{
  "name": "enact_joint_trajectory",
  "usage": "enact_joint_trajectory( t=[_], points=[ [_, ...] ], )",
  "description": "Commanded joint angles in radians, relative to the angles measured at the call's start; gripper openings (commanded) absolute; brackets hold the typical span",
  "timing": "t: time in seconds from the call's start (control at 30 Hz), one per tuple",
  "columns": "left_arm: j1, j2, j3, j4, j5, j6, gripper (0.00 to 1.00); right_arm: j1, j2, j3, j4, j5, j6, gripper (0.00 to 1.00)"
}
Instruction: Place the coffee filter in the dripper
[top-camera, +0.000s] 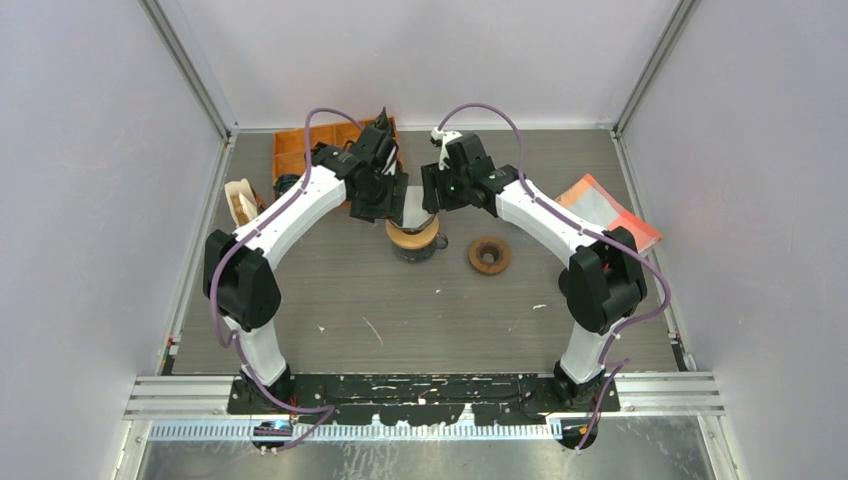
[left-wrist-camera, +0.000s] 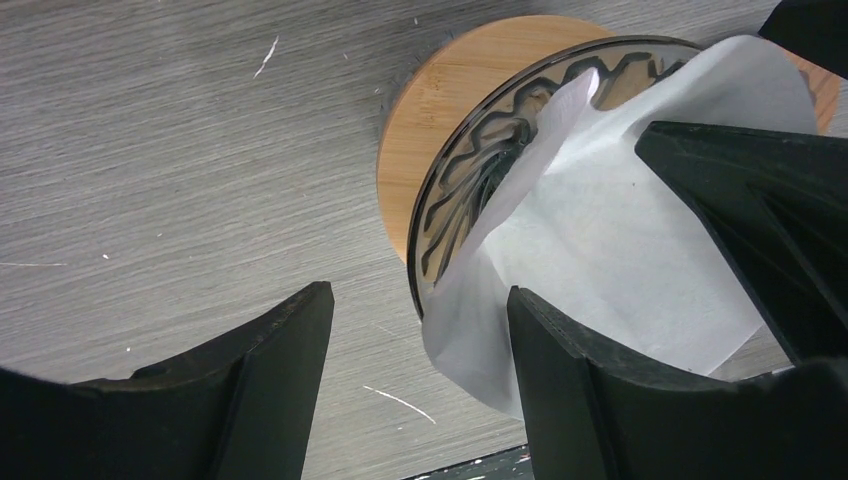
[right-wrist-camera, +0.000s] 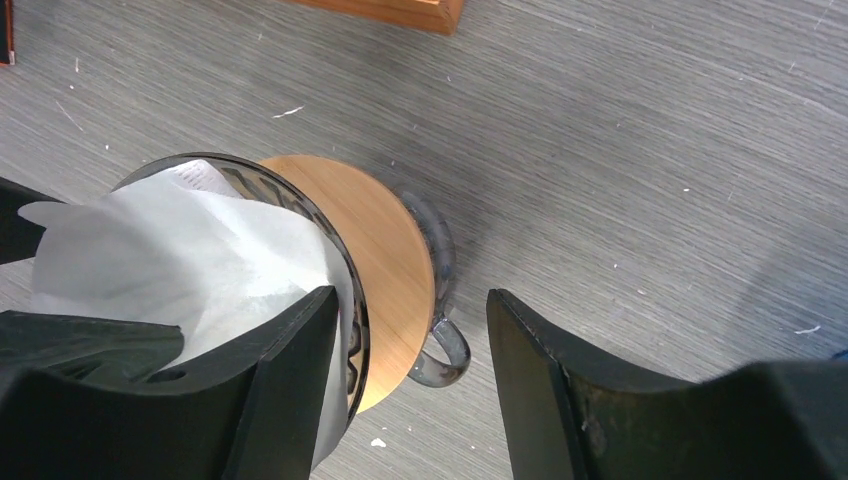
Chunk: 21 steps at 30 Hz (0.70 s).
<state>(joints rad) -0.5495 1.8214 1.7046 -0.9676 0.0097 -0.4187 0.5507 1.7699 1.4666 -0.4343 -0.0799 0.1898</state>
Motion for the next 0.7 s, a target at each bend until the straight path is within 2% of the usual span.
enact_joint_trajectory(
  t=[0.0,0.4,0.67],
  points=[
    [0.005,-0.068,-0.009,0.02,0.012,-0.004,0.66,-0.008,-0.015,-0.006,0.053,0.028,0.007,0.62],
    [0.024,-0.126,-0.062,0.101,0.056,-0.056,0.68,-0.008,-0.034,-0.006,0.057,-0.039,0.005,0.61],
    [0.041,-0.147,-0.068,0.167,0.045,-0.073,0.76,-0.008,-0.043,-0.007,0.057,-0.056,0.003,0.61]
  ],
)
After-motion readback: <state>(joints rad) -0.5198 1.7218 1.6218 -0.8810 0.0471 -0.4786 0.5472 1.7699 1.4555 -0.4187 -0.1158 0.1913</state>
